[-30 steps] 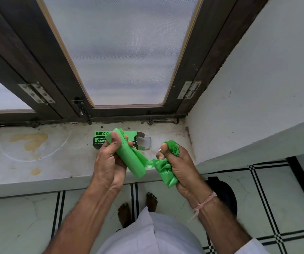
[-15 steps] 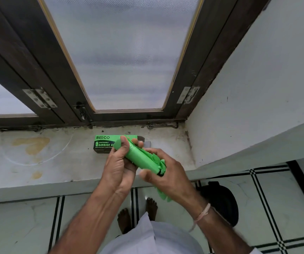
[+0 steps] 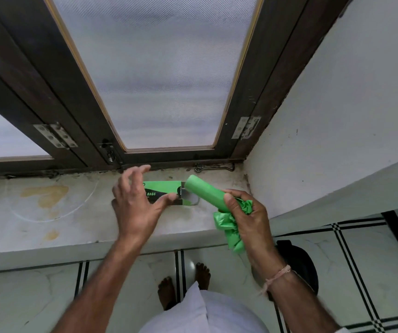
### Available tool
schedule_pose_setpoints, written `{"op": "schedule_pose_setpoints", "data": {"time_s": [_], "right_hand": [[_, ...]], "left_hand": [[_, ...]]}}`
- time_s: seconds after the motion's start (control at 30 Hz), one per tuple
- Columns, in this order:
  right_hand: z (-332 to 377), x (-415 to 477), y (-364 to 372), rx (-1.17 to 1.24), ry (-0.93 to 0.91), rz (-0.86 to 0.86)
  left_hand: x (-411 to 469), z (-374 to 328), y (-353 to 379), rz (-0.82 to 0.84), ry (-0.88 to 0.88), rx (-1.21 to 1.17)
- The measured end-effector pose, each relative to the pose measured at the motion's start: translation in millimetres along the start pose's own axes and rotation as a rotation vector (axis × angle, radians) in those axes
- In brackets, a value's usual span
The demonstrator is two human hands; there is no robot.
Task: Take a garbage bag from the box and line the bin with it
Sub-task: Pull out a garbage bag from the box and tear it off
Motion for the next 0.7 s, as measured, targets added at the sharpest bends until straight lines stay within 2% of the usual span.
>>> {"op": "schedule_pose_setpoints", "data": {"time_s": [0.07, 0.17, 0.4, 0.57, 0.7], "right_hand": [[-5.2, 5.3, -7.5, -0.024, 0.029, -0.001], [-12.8, 13.8, -6.5, -0.086, 0.050, 0.041], [-7.7, 24.2, -14.8, -0.251, 0.018, 0.146], [6.3, 26.9, -12.8, -0.351, -0.088, 0.277], [14.6, 24.0, 5.1, -0.385, -0.149, 0.295]], "left_hand": [[9.9, 23.0, -3.5, 0.054, -0.034, 0.196], [16.8, 42.4, 1.0, 0.116, -0.010, 0.246], [12.6, 39.4, -11.1, 0.072, 0.091, 0.012], [4.1, 30.2, -10.7, 0.195, 0.149, -0.147], [-4.4, 13.3, -0.5, 0.198, 0.174, -0.245]]}}
Point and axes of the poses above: each hand's wrist, its own x-axis towards the middle knuckle, its own y-axis out of the palm, z = x × y, the point moved 1 cm from there along x, towards the middle knuckle, and after that the axes turned 10 degrees about z, right-handed, at the moved point
